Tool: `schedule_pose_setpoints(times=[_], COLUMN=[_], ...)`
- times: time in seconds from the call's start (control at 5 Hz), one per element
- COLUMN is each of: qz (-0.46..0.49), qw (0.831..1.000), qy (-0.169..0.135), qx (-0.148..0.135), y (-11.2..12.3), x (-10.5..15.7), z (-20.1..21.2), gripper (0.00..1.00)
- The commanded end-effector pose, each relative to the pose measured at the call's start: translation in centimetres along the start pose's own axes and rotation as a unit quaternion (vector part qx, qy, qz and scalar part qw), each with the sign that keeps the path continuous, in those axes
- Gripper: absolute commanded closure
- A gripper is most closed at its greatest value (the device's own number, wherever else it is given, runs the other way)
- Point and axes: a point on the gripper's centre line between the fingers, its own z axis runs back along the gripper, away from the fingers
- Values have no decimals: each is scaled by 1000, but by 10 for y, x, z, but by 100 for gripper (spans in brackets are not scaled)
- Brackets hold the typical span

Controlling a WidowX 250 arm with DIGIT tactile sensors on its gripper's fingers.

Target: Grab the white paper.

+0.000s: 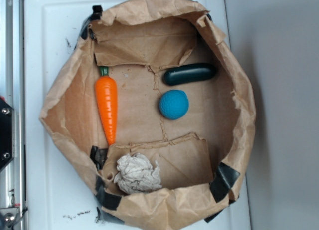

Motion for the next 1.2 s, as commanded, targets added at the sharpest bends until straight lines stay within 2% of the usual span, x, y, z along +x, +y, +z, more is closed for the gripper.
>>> schedule_pose_setpoints(times=[0.0,0.4,0.6,0.8,1.0], qz=[0,50,44,-22,-45], qw=[1000,998,997,995,996], qy=[0,-36,-50,-37,-23], qx=[0,-24,-37,-87,-68], y=[0,0,13,25,30], x=[0,75,94,104,113], z=[0,6,-1,-28,-70], gripper=[0,0,0,0,0])
